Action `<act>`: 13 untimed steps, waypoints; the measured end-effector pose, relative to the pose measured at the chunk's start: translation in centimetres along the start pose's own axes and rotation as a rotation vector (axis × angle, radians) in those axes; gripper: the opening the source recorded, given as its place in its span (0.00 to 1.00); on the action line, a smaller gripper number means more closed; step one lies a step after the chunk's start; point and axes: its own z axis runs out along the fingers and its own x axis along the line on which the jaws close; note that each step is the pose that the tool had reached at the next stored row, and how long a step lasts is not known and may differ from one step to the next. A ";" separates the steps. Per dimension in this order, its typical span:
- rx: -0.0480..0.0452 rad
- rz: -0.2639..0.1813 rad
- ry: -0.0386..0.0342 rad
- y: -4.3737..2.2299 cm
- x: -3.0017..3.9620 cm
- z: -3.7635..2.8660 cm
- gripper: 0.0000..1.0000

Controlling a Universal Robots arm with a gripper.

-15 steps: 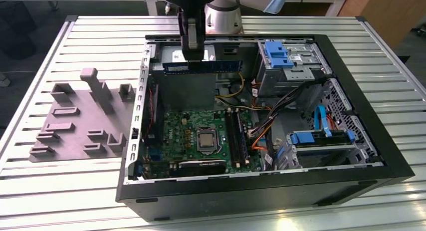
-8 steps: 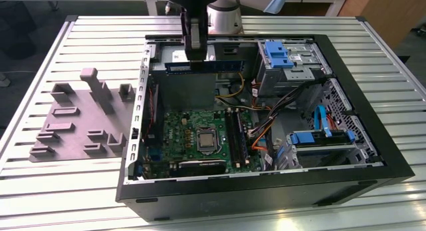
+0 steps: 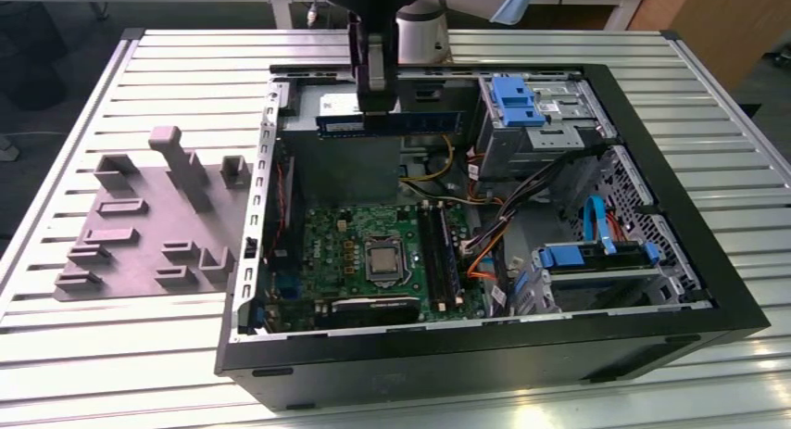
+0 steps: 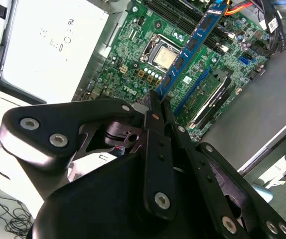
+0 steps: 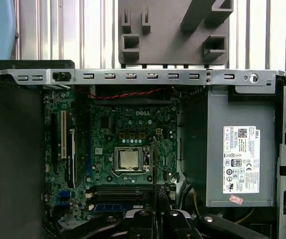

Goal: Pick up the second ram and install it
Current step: 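Pick up the second ram and move it above second insertion slot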

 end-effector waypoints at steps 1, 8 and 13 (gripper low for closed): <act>0.0000 0.000 0.0000 -0.08 0.00 0.00 0.14; 0.0001 0.000 -0.0001 -0.67 -0.01 0.02 0.14; 0.0000 0.000 -0.0001 -1.11 -0.02 0.03 0.14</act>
